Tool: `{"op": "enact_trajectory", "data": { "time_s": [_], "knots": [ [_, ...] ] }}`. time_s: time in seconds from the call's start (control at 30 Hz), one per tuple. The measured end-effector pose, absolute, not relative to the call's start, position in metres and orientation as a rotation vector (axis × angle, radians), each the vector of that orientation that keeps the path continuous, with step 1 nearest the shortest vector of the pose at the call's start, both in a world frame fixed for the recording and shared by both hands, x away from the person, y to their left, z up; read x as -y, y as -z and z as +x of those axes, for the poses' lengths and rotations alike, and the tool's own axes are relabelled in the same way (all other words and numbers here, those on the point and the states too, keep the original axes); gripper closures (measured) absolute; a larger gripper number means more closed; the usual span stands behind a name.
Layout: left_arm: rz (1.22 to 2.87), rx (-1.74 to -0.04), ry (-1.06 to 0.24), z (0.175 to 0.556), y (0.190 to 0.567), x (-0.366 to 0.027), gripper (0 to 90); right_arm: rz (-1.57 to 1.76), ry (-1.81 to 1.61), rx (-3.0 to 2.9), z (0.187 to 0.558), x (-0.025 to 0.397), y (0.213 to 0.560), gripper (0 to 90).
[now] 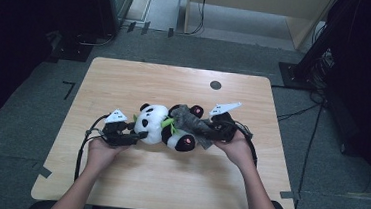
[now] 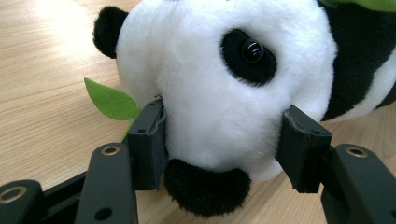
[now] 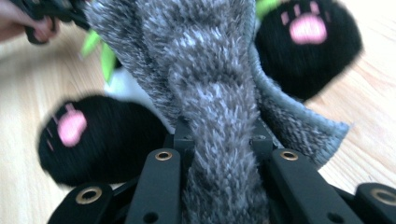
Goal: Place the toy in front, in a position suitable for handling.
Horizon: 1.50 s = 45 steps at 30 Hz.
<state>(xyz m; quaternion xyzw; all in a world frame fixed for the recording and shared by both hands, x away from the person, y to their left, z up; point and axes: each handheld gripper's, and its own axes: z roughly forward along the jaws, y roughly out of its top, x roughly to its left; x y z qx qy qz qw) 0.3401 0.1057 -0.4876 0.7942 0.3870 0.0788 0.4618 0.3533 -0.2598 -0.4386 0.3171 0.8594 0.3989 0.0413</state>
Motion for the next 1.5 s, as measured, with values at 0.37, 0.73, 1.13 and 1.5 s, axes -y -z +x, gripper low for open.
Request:
{"op": "enact_trajectory", "data": {
  "time_s": [0.37,0.73,1.13,1.5],
  "knots": [
    [1.945,-0.940,-0.196,0.340,0.489,-0.106,40.9,1.023,-1.146,-2.651,0.353,0.273,0.454,73.0],
    [1.949,-0.936,-0.202,0.340,0.488,-0.106,40.7,1.026,-1.256,-2.602,0.349,0.279,0.433,74.5],
    [1.953,-0.922,-0.213,0.339,0.489,-0.106,40.1,0.992,-1.360,-2.372,0.357,0.278,0.385,74.0],
    [1.953,-0.914,-0.212,0.339,0.489,-0.106,39.8,1.063,-1.270,-2.252,0.382,0.270,0.380,73.9]
  ]
}}
